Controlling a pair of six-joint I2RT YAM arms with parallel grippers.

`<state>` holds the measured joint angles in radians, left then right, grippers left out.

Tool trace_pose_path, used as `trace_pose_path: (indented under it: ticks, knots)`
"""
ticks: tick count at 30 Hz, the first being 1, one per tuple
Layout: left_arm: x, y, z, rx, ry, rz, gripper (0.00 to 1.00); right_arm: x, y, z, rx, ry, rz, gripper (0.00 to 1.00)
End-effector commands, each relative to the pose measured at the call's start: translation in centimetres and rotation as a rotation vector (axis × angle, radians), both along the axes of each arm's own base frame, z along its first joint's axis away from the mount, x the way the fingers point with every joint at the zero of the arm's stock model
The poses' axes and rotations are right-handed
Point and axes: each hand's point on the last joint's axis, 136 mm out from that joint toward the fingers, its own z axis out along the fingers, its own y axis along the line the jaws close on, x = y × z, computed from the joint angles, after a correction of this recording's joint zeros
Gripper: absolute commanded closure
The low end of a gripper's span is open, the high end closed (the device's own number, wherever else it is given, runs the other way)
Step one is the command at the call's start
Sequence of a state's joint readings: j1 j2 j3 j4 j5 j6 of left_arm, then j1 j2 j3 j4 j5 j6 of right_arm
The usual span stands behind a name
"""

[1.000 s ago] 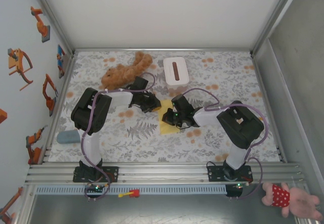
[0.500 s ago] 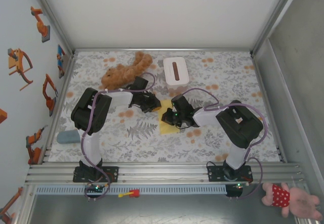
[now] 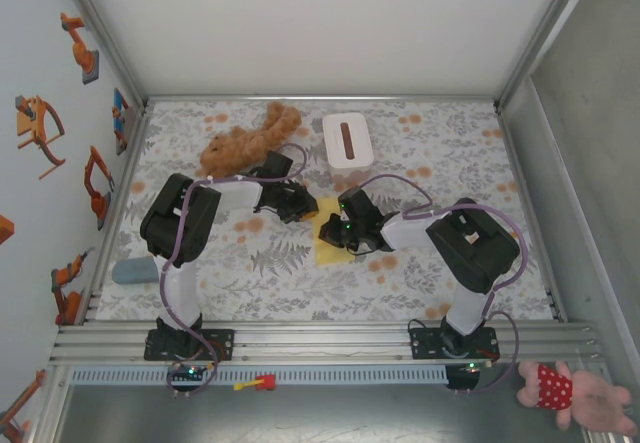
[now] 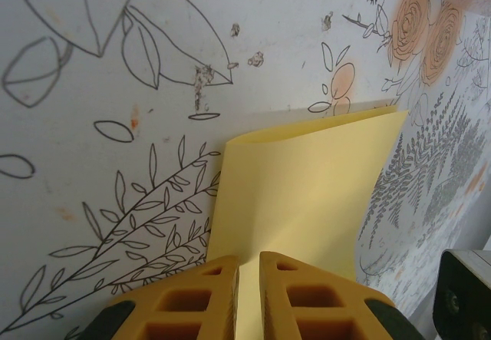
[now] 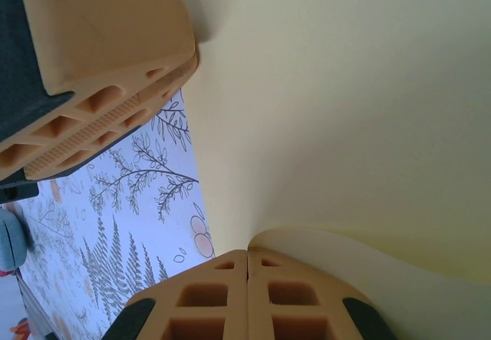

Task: Fold a paper plane with a square sheet of paper (pick it up from the middle)
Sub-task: Fold the triangle a second time at the center of the table.

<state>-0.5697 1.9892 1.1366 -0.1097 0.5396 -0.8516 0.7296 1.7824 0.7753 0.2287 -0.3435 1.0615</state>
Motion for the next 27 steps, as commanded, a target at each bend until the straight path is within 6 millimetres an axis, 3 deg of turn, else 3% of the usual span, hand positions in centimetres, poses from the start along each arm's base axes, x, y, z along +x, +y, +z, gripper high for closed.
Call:
trace_pose_path:
  ticks: [1,13,20,27]
  knots:
    - [-2.5,1.3,-2.4,0.079,0.088,-0.015,0.85,-0.2,-0.5,-0.9,-0.052,0.006,-0.004,1.00]
    - [-2.3,1.2,-1.8,0.073,0.076,-0.008,0.85,-0.4,-1.0,-1.6,-0.078,0.023,-0.014,1.00]
    - [-0.9,1.4,1.4,0.053,0.004,0.022,0.81,-0.5,-1.2,-2.0,-0.090,0.039,-0.020,0.95]
    - [0.2,3.8,4.0,0.051,-0.063,0.127,0.70,-0.5,-0.9,-1.9,-0.077,0.045,-0.016,0.82]
